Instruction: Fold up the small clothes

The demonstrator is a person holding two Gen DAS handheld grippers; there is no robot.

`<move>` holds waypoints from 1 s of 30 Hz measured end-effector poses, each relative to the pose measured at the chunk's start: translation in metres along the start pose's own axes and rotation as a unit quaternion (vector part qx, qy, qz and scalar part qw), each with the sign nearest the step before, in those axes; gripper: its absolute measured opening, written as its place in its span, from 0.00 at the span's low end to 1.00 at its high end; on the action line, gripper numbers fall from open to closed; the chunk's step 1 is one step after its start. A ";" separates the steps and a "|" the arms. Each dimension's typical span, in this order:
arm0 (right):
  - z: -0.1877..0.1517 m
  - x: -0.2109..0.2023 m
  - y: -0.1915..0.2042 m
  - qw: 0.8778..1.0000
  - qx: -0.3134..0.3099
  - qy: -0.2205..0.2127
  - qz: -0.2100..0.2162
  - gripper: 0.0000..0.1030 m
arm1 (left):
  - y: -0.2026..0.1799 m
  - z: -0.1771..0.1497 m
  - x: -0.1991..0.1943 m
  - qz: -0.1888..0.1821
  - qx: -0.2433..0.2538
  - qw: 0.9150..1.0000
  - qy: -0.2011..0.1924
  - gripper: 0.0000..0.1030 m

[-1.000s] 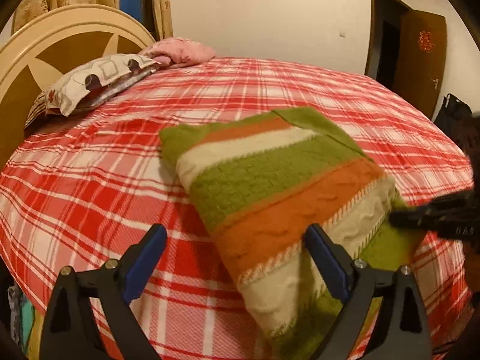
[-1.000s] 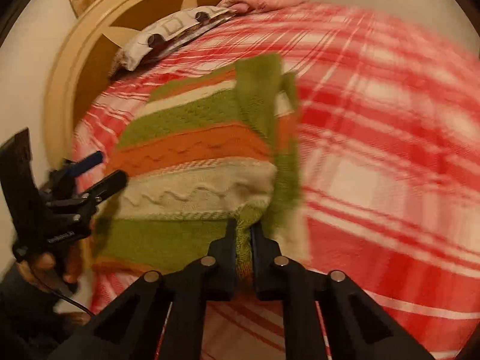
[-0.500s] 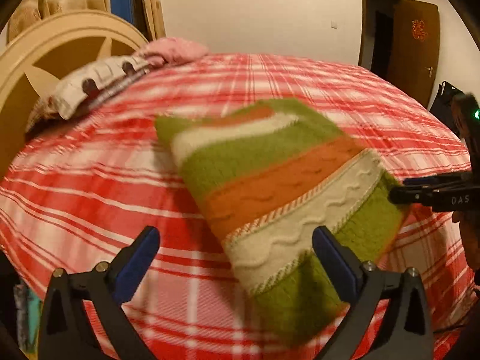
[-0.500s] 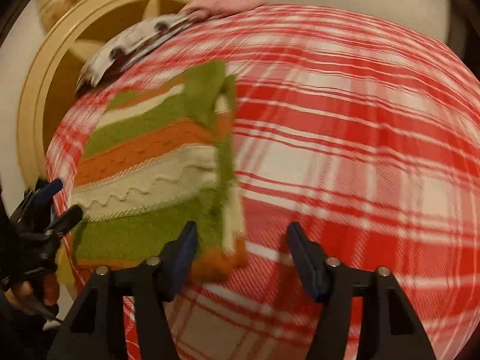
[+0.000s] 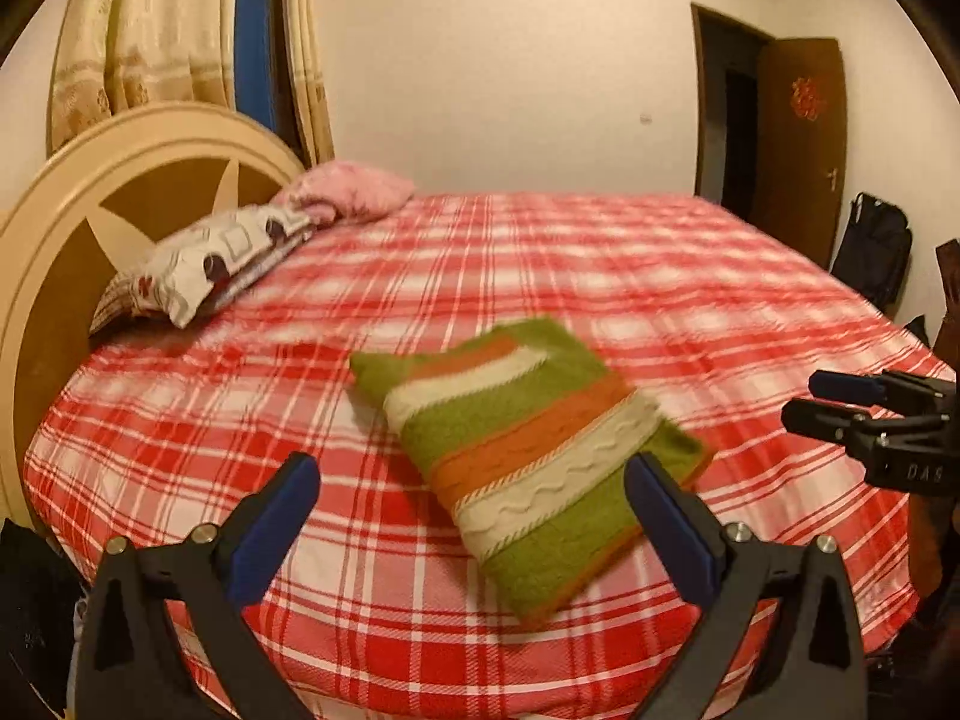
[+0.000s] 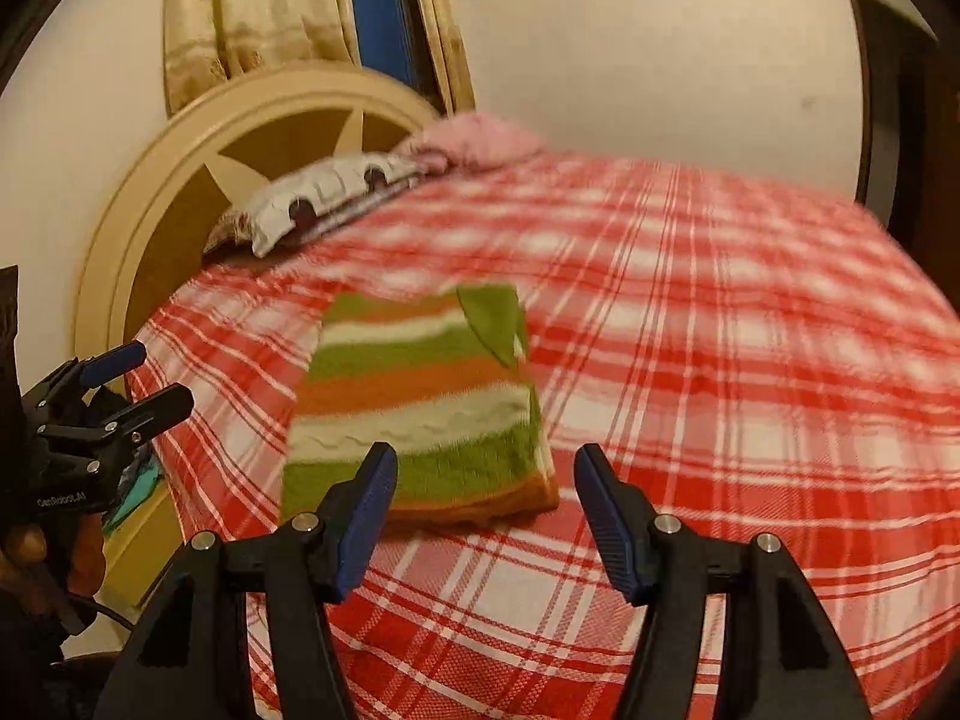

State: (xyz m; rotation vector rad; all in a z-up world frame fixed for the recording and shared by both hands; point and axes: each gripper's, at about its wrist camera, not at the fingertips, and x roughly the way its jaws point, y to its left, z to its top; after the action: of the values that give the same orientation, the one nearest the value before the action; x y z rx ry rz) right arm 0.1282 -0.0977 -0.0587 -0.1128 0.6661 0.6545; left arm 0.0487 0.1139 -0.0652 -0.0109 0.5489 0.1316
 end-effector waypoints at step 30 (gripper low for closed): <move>0.002 -0.054 0.018 0.998 -0.008 -0.063 -0.007 0.61 | -0.004 0.008 -0.025 -0.015 -0.004 0.999 -0.033 1.00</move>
State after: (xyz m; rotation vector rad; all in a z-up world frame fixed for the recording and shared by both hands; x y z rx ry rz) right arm 0.0864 -0.1115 -0.0222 -0.0889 0.5386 0.6486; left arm 0.0323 0.1072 -0.0460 -0.0227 0.4813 0.1055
